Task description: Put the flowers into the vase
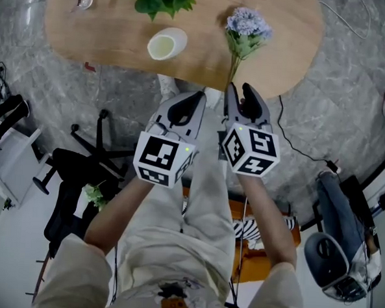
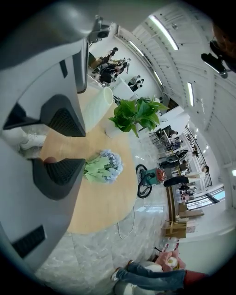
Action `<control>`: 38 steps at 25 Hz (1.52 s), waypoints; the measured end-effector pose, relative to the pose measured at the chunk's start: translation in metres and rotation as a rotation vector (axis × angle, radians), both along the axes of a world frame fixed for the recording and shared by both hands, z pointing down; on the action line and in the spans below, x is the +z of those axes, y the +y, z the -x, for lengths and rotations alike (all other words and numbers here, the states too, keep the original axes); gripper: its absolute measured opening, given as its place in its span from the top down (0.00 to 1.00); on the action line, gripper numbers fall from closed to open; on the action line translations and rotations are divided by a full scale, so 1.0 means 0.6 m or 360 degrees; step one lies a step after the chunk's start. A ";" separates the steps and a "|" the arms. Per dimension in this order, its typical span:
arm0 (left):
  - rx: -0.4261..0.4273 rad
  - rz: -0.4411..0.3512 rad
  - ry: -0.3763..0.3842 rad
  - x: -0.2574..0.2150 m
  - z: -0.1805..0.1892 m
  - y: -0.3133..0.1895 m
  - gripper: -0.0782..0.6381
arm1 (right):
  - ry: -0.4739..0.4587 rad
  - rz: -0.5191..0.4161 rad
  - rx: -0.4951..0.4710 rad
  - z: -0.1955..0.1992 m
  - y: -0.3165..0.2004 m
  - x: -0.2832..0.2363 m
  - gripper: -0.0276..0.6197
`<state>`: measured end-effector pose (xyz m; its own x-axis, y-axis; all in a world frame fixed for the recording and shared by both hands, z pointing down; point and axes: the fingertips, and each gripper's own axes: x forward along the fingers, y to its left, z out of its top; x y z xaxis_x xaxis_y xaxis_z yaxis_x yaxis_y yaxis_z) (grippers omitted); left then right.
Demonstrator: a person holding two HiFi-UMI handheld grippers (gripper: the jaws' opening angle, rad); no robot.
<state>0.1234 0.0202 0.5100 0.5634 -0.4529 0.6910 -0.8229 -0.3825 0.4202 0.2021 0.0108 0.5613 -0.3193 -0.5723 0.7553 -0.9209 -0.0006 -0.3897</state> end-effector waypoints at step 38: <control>0.0066 0.0020 -0.0100 0.103 0.012 -0.019 0.88 | 0.0145 0.0172 0.0080 -0.039 -0.112 0.153 0.64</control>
